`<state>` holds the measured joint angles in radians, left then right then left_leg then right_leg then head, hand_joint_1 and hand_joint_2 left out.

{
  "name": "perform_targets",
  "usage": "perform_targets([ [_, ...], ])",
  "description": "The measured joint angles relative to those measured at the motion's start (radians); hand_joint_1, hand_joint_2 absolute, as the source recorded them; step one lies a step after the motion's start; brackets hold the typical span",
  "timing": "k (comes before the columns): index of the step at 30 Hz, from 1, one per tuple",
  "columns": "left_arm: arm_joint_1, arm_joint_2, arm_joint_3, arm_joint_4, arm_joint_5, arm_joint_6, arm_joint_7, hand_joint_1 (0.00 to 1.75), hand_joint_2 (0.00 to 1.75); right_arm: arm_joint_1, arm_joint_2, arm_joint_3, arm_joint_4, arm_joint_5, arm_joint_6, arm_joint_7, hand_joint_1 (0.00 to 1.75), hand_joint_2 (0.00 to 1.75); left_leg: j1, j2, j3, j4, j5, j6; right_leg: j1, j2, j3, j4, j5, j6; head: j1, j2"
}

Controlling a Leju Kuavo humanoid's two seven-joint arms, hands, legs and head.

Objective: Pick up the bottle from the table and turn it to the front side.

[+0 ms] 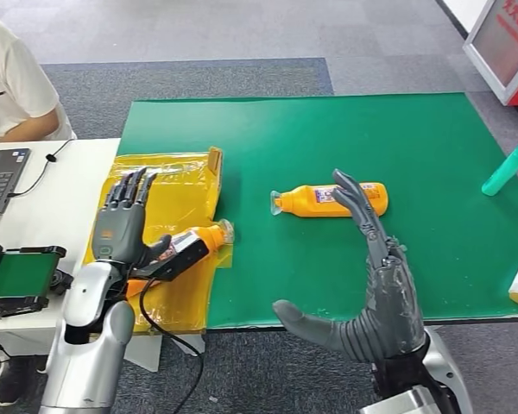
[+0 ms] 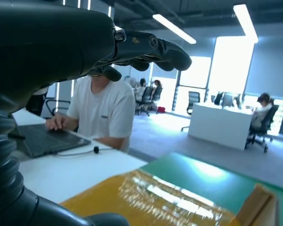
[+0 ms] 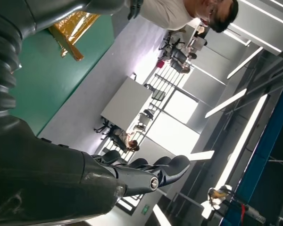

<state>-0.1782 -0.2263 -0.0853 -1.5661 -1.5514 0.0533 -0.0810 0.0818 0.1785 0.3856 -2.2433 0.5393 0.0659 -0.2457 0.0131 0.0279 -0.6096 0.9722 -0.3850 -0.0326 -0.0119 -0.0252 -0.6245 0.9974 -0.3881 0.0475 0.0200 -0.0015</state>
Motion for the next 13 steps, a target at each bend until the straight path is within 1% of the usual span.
perform_targets([
  [3,0.018,-0.004,-0.034,-0.104,0.004,0.003,-0.007,0.0,1.75,0.009,0.0,-0.005,-0.009,0.007,-0.006,0.0,0.0,1.75,0.0,0.0,0.0,0.0,0.0,0.0,0.0,0.0,0.0,0.0,0.0,0.0,0.0,0.0],
  [6,0.035,-0.006,-0.062,-0.179,0.012,0.009,-0.013,0.0,1.75,0.013,0.0,-0.008,-0.016,0.009,-0.009,0.0,0.0,1.75,0.0,0.0,0.0,0.0,0.0,0.0,0.0,0.0,0.0,0.0,0.0,0.0,0.0,0.0],
  [13,0.052,-0.006,-0.086,-0.247,0.013,0.011,-0.014,0.0,1.75,0.02,0.0,-0.014,-0.025,0.009,-0.011,0.0,0.0,1.75,0.0,0.0,0.0,0.0,0.0,0.0,0.0,0.0,0.0,0.0,0.0,0.0,0.0,0.0],
])
